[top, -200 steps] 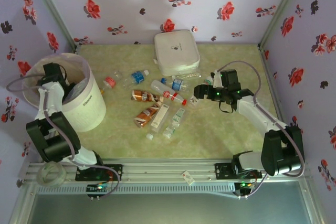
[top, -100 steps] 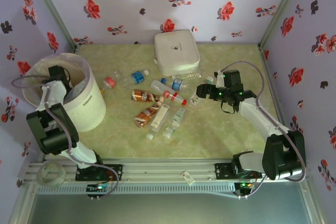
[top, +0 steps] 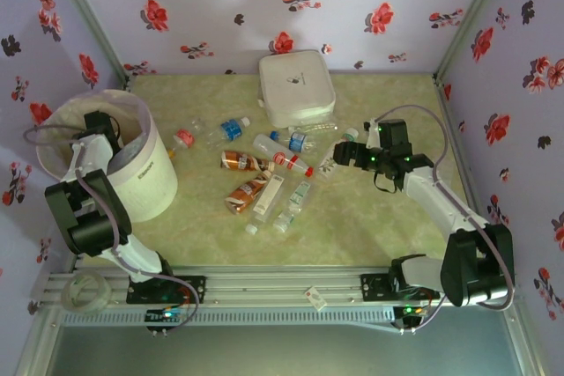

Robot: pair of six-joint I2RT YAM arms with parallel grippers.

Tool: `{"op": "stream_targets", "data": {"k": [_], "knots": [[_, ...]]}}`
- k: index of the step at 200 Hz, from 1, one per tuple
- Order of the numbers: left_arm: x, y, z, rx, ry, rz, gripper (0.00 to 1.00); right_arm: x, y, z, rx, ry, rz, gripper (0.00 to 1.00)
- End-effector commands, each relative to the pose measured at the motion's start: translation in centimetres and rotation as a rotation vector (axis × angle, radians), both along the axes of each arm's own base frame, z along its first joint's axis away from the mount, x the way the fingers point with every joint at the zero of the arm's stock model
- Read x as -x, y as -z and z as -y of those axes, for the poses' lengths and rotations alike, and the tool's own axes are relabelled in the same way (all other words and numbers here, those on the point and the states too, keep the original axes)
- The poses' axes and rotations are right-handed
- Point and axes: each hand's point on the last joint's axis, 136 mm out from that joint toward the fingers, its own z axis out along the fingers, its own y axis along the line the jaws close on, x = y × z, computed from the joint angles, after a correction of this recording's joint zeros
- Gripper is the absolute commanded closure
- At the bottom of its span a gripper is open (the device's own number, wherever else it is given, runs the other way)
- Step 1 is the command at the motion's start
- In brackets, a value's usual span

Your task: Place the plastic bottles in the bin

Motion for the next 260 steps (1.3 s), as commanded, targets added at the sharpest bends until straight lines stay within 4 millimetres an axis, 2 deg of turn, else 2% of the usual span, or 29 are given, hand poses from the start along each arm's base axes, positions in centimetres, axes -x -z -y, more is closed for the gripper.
{"op": "stream_targets", "data": {"k": [1, 27, 56, 96, 124, 141, 180, 195, 227, 260], "knots": [[0.0, -1.3, 0.3, -0.007, 0.005, 0.026, 0.07, 0.4, -0.1, 0.8, 0.007, 0.030, -0.003, 0.05], [-0.5, -3.0, 0.9, 0.008, 0.012, 0.075, 0.05, 0.4, -0.4, 1.0, 0.015, 0.045, -0.006, 0.05], [-0.7, -6.2, 1.3, 0.007, 0.021, 0.140, 0.05, 0.3, -0.2, 1.6, 0.033, 0.085, -0.033, 0.05], [-0.1, -13.1, 1.6, -0.045, 0.043, 0.268, 0.05, 0.0, 0.6, 2.2, 0.026, 0.158, -0.086, 0.08], [1.2, -17.5, 2.1, -0.076, 0.051, 0.346, 0.05, -0.2, 2.0, 0.9, -0.046, 0.205, -0.154, 0.10], [2.3, -20.3, 2.3, -0.109, 0.041, 0.408, 0.05, -0.1, 3.0, 0.1, -0.016, 0.239, -0.185, 0.10], [5.2, -26.9, 3.0, -0.181, 0.015, 0.556, 0.05, -0.6, 4.2, -3.3, 0.047, 0.227, -0.206, 0.08], [5.8, -29.2, 3.9, -0.174, 0.023, 0.619, 0.06, -0.9, 5.2, -3.7, 0.077, 0.242, -0.225, 0.08], [6.4, -33.1, 6.7, -0.148, 0.083, 0.722, 0.03, -1.4, 7.2, -2.8, 0.155, 0.281, -0.253, 0.08], [5.8, -35.4, 12.0, -0.002, 0.225, 0.802, 0.00, -2.0, 8.2, -3.0, 0.156, 0.291, -0.264, 0.08]]}}
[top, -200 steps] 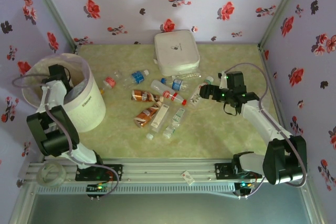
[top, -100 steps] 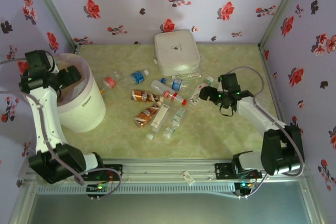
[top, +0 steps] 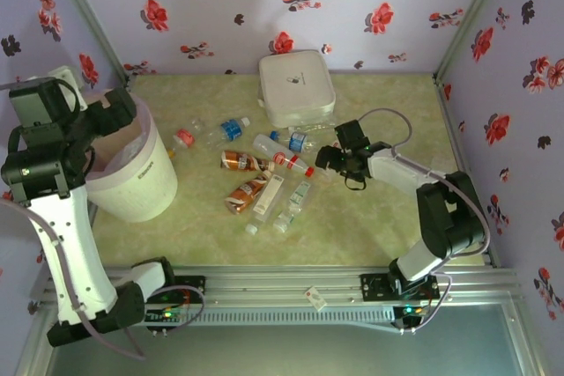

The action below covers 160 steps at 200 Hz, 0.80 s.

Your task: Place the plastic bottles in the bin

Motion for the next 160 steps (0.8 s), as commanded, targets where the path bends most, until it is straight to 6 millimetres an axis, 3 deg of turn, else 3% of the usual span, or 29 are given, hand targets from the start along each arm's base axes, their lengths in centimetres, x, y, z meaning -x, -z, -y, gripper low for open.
{"op": "stream_targets", "data": {"k": [1, 35, 66, 101, 126, 160], "knots": [[-0.1, -0.6, 3.6, 0.086, 0.115, 0.002, 0.00, -1.0, 0.4, 0.4, 0.030, 0.047, 0.010, 0.08], [-1.7, -1.2, 10.0, 0.152, 0.299, 0.051, 0.00, -1.3, 1.1, 0.0, 0.029, 0.043, -0.001, 0.09], [-4.1, 1.3, 17.8, 0.170, 0.485, 0.016, 0.00, -1.5, 1.3, 0.0, 0.030, 0.044, 0.001, 0.11], [-6.5, 5.8, 23.6, 0.259, 0.557, -0.033, 0.00, -1.2, 1.1, 0.1, 0.034, 0.029, 0.008, 0.13], [-7.5, 10.5, 26.1, 0.329, 0.561, -0.090, 0.00, -1.1, 0.8, 0.2, 0.047, 0.010, 0.015, 0.15], [-7.7, 15.3, 26.6, 0.341, 0.532, -0.159, 0.00, -0.7, 0.2, 0.6, 0.058, 0.000, 0.030, 0.19]]}}
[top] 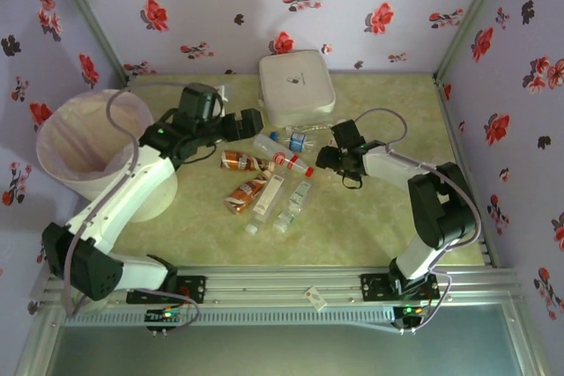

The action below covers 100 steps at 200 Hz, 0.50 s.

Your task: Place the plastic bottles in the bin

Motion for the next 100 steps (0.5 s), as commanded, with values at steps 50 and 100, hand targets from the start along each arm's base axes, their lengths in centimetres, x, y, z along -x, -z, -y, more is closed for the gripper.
{"op": "stream_targets", "data": {"k": [50, 100], "knots": [[-1.0, 1.9, 1.0, 0.079, -0.038, 0.006, 0.00, 0.5, -1.3, 0.9, 0.043, -0.016, 0.040, 0.34], [-1.3, 2.2, 3.0, 0.191, -0.001, -0.010, 0.00, 1.2, -3.9, 1.6, 0.073, -0.055, 0.072, 0.35]]}}
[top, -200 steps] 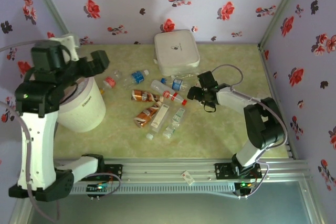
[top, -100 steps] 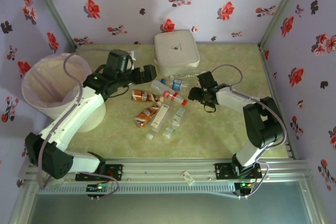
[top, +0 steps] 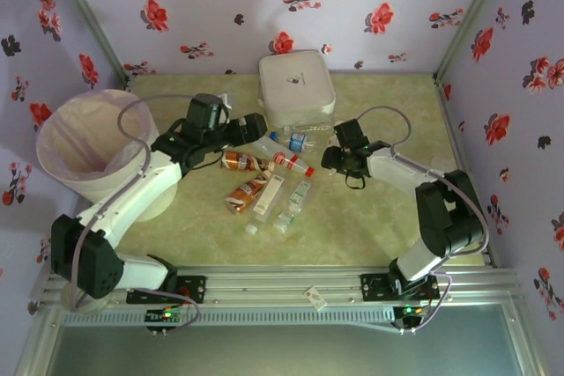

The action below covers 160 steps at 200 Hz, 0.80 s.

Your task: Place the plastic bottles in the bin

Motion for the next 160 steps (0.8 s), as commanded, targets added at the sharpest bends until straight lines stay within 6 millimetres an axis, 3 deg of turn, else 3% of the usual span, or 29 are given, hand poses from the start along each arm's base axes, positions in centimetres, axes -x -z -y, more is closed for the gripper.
{"op": "stream_targets", "data": {"k": [1, 53, 86, 112, 160], "knots": [[-0.4, -0.6, 1.9, 0.103, 0.033, 0.008, 0.00, 0.7, -2.2, 0.9, 0.045, -0.030, 0.037, 0.35], [-0.3, -1.8, 5.9, 0.284, 0.175, -0.022, 0.00, 2.3, -7.4, -0.3, -0.027, -0.239, 0.240, 0.38], [-0.1, -3.2, 8.1, 0.405, 0.249, 0.013, 0.00, 3.7, -11.2, -3.9, -0.246, -0.420, 0.416, 0.39], [0.3, -2.7, 9.5, 0.384, 0.290, 0.011, 0.00, 4.6, -15.1, -7.3, -0.488, -0.535, 0.548, 0.39], [0.4, -1.4, 11.3, 0.386, 0.317, -0.023, 0.00, 4.1, -19.0, -9.9, -0.719, -0.580, 0.629, 0.40]]}}
